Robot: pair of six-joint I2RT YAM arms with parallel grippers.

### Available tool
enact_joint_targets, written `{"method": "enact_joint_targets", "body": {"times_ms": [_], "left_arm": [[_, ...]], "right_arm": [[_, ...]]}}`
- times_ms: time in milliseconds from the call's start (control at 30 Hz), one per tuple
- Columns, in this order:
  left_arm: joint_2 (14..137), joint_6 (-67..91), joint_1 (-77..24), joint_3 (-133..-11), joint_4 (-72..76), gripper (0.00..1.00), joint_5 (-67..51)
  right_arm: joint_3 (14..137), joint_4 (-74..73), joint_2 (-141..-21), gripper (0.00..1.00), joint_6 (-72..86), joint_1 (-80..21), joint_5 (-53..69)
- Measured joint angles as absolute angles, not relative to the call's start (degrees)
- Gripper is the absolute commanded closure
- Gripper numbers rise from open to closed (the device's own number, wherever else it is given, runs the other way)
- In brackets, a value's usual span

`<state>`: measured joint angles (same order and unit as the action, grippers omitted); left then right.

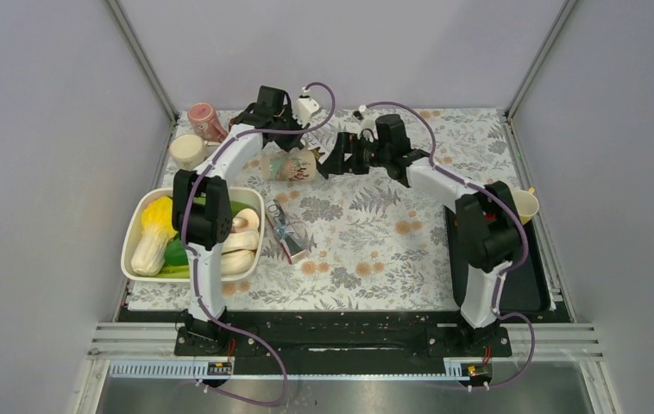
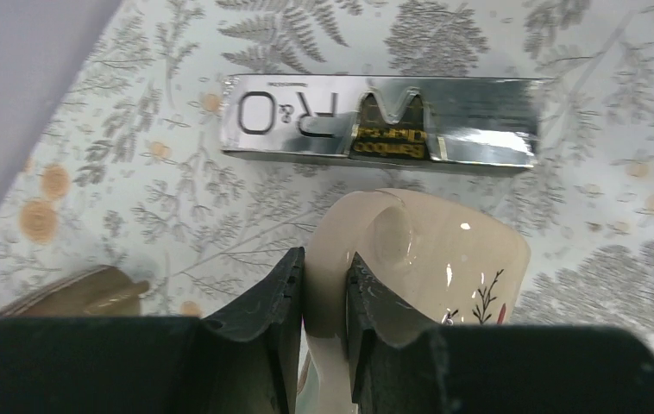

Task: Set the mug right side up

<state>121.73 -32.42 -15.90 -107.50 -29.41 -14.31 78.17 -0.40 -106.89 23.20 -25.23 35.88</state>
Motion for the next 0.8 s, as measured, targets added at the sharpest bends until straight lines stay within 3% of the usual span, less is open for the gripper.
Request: {"method": "enact_joint_targets", "body": {"times_ms": [367, 467, 600, 633, 667, 700, 767, 800], "left_arm": [[117.4, -25.8, -15.9, -107.8, -36.4, 1.0, -23.2], [117.1, -24.8, -16.0, -108.6, -37.3, 1.0, -24.9], [117.1, -23.1, -16.2, -109.4, -37.8, 1.0, -26.9], [117.0, -22.6, -15.9, -109.9, -38.2, 1.0, -27.2], [117.0, -22.5, -15.7, -110.3, -38.3, 1.0, -28.0], [117.0, -22.3, -15.6, -110.8, -38.3, 0.9, -28.6], [116.7, -22.7, -15.8, -111.4, -39.7, 0.24, -29.5], [116.6, -22.4, -16.0, -111.4, -40.4, 0.06, -29.8]], "right_arm": [[86.7, 13.4, -122.8, 0.04, 36.1, -26.9, 40.7], [86.7, 18.0, -124.6, 0.36, 39.7, -27.1, 43.5], [86.5, 30.3, -126.5, 0.94, 49.8, -27.5, 48.9], [86.1, 33.8, -126.8, 1.0, 53.7, -27.3, 50.4], [85.8, 37.9, -127.1, 1.0, 56.1, -27.4, 51.1], [85.0, 39.6, -127.0, 1.0, 58.3, -27.2, 50.8], [82.8, 43.3, -126.4, 1.0, 59.2, -27.0, 51.3], [81.3, 43.2, -125.3, 1.0, 58.6, -27.0, 51.2]]}}
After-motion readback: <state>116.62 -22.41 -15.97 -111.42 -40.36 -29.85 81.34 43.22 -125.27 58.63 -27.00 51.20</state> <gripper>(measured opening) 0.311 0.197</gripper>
